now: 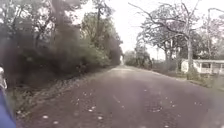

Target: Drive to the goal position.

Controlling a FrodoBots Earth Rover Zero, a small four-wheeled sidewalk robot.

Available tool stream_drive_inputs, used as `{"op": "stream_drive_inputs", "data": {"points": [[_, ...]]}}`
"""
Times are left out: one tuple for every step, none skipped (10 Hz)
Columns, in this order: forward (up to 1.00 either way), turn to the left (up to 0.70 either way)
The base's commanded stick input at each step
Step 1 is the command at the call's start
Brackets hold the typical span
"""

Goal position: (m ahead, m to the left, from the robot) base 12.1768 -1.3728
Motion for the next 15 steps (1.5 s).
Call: {"op": "stream_drive_inputs", "data": {"points": [[0.70, -0.01], [0.70, -0.01], [0.70, -0.01], [0.70, -0.01], [0.70, -0.01], [0.70, -0.01], [0.70, -0.01], [0.70, -0.01], [0.70, -0.02], [0.70, -0.03], [0.70, -0.02], [0.70, -0.01], [0.70, -0.01], [0.70, -0.01], [0.70, -0.01]]}}
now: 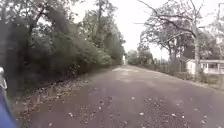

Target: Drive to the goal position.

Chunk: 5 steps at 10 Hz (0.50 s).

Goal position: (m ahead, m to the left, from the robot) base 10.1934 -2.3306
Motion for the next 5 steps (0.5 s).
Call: {"op": "stream_drive_inputs", "data": {"points": [[0.70, -0.13], [0.70, -0.22], [0.70, -0.17], [0.70, -0.10], [0.70, -0.04]]}}
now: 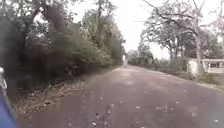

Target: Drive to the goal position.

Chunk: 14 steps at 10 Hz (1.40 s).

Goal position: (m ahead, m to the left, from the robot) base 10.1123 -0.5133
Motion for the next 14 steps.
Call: {"op": "stream_drive_inputs", "data": {"points": [[0.70, -0.01], [0.70, -0.01], [0.70, -0.01], [0.70, -0.01], [0.70, -0.01], [0.70, -0.01], [0.70, -0.01], [0.70, -0.01], [0.70, -0.01], [0.70, -0.01], [0.70, -0.01], [0.70, -0.01], [0.70, -0.01], [0.70, -0.01]]}}
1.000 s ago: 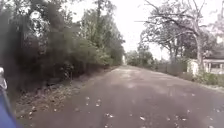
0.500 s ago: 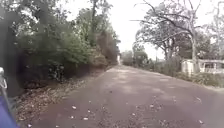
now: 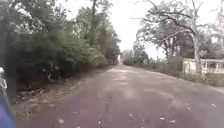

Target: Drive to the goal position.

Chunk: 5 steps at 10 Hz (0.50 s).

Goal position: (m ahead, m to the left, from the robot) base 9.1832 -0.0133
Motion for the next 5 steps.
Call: {"op": "stream_drive_inputs", "data": {"points": [[0.70, -0.01], [0.70, -0.01], [0.70, -0.01], [0.70, -0.01], [0.70, -0.02]]}}
